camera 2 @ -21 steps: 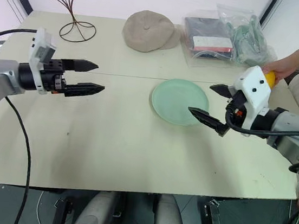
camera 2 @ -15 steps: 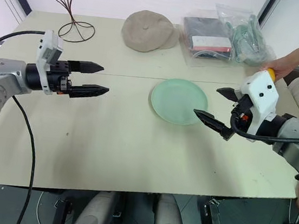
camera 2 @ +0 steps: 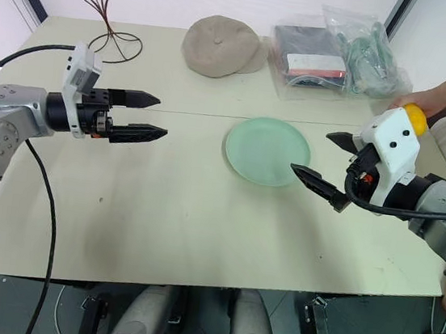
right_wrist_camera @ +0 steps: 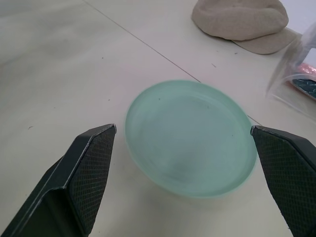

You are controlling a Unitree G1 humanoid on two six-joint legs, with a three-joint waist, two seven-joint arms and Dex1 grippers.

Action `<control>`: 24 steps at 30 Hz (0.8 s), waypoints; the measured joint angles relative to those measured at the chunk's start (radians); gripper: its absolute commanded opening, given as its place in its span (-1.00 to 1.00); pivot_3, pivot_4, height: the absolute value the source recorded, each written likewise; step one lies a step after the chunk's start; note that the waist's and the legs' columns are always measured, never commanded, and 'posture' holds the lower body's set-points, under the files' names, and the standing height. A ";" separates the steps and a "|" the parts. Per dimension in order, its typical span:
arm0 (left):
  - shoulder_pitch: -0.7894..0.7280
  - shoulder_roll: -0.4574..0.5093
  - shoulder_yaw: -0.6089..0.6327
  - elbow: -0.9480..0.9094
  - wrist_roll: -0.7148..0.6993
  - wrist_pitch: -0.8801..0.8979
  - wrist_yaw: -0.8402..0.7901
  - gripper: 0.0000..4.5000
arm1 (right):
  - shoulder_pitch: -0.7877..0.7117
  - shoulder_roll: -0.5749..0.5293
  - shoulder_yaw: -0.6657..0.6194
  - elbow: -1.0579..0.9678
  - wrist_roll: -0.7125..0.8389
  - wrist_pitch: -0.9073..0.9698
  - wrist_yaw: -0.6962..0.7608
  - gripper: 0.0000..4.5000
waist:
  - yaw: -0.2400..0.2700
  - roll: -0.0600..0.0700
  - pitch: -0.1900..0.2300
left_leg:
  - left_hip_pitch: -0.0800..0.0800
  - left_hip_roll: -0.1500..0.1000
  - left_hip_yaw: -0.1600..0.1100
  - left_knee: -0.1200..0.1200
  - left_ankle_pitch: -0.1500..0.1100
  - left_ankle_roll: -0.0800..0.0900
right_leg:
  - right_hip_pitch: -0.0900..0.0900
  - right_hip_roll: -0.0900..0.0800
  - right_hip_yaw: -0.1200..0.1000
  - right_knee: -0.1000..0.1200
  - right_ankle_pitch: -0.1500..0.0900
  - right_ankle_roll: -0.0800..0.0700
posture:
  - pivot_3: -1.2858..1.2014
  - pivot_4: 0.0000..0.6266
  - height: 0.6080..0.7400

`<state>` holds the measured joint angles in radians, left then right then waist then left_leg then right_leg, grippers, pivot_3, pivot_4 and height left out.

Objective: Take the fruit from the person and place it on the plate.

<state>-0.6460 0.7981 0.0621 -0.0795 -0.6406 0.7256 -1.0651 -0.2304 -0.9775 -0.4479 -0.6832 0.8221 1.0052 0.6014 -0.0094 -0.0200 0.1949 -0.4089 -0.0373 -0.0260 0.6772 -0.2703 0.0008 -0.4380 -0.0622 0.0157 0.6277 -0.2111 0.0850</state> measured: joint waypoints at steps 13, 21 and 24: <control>-0.012 -0.034 -0.002 0.026 0.020 -0.033 -0.003 0.97 | 0.003 -0.024 -0.010 0.000 0.010 0.000 -0.007 1.00 | 0.000 0.000 0.000 | 0.000 0.000 0.000 0.000 0.000 0.000 | 0.000 0.000 0.000 0.000 0.000 0.000 | 0.03 -0.52 1.00; -0.037 -0.076 -0.021 0.043 0.037 -0.042 -0.005 0.97 | 0.043 -0.024 -0.059 -0.014 0.021 0.008 -0.024 1.00 | 0.002 0.000 0.000 | 0.000 0.000 0.000 0.000 0.000 0.000 | 0.000 0.000 0.000 0.000 0.001 0.002 | 0.03 -0.52 1.00; -0.058 -0.096 -0.038 0.071 0.046 -0.050 -0.007 0.97 | 0.064 -0.024 -0.080 -0.032 0.027 0.016 -0.035 1.00 | 0.002 0.000 0.000 | 0.000 0.000 0.000 0.001 0.000 0.000 | 0.001 0.000 0.000 0.000 0.001 0.003 | 0.03 -0.52 1.00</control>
<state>-0.7036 0.7022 0.0237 -0.0088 -0.5947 0.6756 -1.0724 -0.1664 -1.0016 -0.5280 -0.7155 0.8492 1.0209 0.5661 -0.0070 -0.0201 0.1948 -0.4089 -0.0373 -0.0261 0.6779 -0.2703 0.0008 -0.4374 -0.0621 0.0157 0.6278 -0.2097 0.0876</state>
